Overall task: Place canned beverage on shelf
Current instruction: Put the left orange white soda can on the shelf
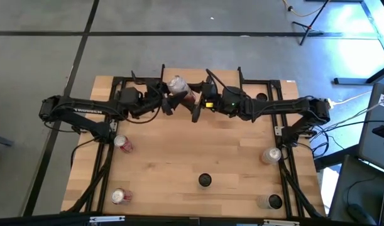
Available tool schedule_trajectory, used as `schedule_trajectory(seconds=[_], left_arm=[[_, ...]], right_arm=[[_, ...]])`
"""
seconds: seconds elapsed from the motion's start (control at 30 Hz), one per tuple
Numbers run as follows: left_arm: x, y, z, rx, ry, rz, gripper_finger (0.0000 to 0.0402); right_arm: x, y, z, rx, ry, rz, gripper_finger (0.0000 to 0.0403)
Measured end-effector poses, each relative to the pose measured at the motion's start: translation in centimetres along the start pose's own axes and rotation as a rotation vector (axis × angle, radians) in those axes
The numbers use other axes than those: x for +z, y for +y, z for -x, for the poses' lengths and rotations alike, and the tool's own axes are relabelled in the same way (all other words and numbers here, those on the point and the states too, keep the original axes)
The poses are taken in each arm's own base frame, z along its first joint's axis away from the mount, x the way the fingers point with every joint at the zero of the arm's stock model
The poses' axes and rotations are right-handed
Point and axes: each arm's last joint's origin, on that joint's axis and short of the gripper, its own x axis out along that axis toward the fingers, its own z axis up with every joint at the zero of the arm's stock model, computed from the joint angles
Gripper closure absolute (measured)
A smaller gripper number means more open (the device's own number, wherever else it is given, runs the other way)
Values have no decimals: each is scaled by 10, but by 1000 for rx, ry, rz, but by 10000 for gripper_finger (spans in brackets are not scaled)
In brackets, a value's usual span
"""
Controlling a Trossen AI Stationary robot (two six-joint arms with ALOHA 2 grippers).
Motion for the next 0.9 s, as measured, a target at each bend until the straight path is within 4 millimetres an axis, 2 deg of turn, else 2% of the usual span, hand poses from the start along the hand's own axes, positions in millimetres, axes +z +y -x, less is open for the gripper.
schedule_trajectory(seconds=[0.2,0.47,0.57,0.7,0.8,0.9], left_arm=[[-1,1,0,10,12,30,32],[1,5,-1,-12,33,-14,126],[3,3,2,-72,61,-59,138],[12,5,14,-126,145,-93,138],[10,10,19,-147,254,-112,138],[3,13,20,-229,365,-120,138]], right_arm=[[0,0,0,-2,-7,-8,123],[0,0,2,41,22,-21,76],[10,-2,13,61,68,-42,67],[31,-7,40,67,137,-50,67],[41,-10,58,111,194,-54,70],[47,-12,64,150,196,-85,72]])
